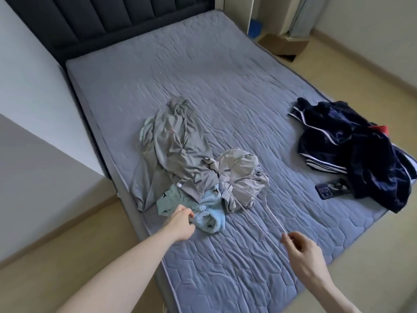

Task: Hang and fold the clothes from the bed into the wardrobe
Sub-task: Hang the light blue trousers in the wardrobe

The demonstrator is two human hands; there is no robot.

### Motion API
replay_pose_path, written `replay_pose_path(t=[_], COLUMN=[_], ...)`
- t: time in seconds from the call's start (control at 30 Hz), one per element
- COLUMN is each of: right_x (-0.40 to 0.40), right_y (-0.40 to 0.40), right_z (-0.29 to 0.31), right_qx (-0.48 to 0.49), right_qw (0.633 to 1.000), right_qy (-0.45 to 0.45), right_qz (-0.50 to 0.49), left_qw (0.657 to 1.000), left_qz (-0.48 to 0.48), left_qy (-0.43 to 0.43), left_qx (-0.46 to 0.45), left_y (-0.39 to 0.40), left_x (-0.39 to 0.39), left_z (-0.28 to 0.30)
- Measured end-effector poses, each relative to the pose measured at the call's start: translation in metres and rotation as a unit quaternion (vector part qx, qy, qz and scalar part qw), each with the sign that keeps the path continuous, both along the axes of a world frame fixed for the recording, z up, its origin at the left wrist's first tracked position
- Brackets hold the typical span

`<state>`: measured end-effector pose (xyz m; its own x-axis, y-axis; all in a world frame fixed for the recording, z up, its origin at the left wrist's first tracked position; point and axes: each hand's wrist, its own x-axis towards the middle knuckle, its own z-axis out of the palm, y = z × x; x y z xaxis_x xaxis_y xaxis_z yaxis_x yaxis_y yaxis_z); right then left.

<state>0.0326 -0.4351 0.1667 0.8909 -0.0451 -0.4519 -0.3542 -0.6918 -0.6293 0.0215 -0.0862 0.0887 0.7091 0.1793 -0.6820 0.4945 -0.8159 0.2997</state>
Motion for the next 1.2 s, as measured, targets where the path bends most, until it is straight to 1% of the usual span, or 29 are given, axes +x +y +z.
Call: replay_pose_path(t=[0.1,0.23,0.3,0.4,0.47,0.53,0.6,0.63,0.67,0.8,0.9,1.0,1.1,1.2], right_x=[0.015,0.018,0.018,0.015,0.011,0.004,-0.005,-0.008,-0.01,-0.026,-0.048,-0.065,-0.085,-0.106], right_y=[0.017,0.037,0.043,0.045,0.047,0.047,0.051,0.053,0.057,0.08,0.096,0.107,0.115,0.117], right_z=[-0.042,-0.097,-0.12,-0.148,-0.158,-0.156,-0.144,-0.138,-0.124,-0.056,0.012,0.084,0.126,0.164], right_qx=[0.011,0.025,0.037,0.05,0.049,0.04,0.046,0.049,0.05,0.057,0.084,0.132,0.181,0.209], right_qw=[1.0,0.999,0.999,0.998,0.998,0.998,0.996,0.995,0.994,0.994,0.993,0.991,0.983,0.971], right_qy=[-0.017,-0.012,-0.005,-0.013,-0.013,-0.004,0.012,0.019,0.024,0.026,0.012,0.002,-0.018,-0.026], right_qz=[-0.018,-0.024,-0.029,-0.039,-0.048,-0.057,-0.079,-0.088,-0.091,-0.091,-0.079,-0.026,0.033,0.109], left_qw=[0.999,0.989,0.986,0.985,0.989,0.993,0.99,0.986,0.982,0.969,0.942,0.915,0.889,0.875], left_qz=[-0.021,-0.1,-0.099,-0.09,-0.076,-0.019,0.062,0.09,0.105,0.115,0.151,0.175,0.193,0.176], left_qy=[0.018,0.083,0.099,0.069,-0.001,-0.074,-0.118,-0.139,-0.159,-0.214,-0.276,-0.338,-0.385,-0.424], left_qx=[0.017,0.069,0.094,0.128,0.13,0.095,0.047,0.021,-0.001,-0.051,-0.115,-0.136,-0.152,-0.154], left_y=[0.009,0.017,0.022,0.028,0.034,0.041,0.048,0.05,0.052,0.053,0.056,0.056,0.043,-0.001], left_x=[0.033,0.052,0.059,0.063,0.061,0.049,0.037,0.032,0.027,-0.001,-0.041,-0.075,-0.099,-0.139], left_z=[-0.063,-0.148,-0.185,-0.226,-0.234,-0.222,-0.189,-0.173,-0.144,-0.022,0.079,0.188,0.267,0.341])
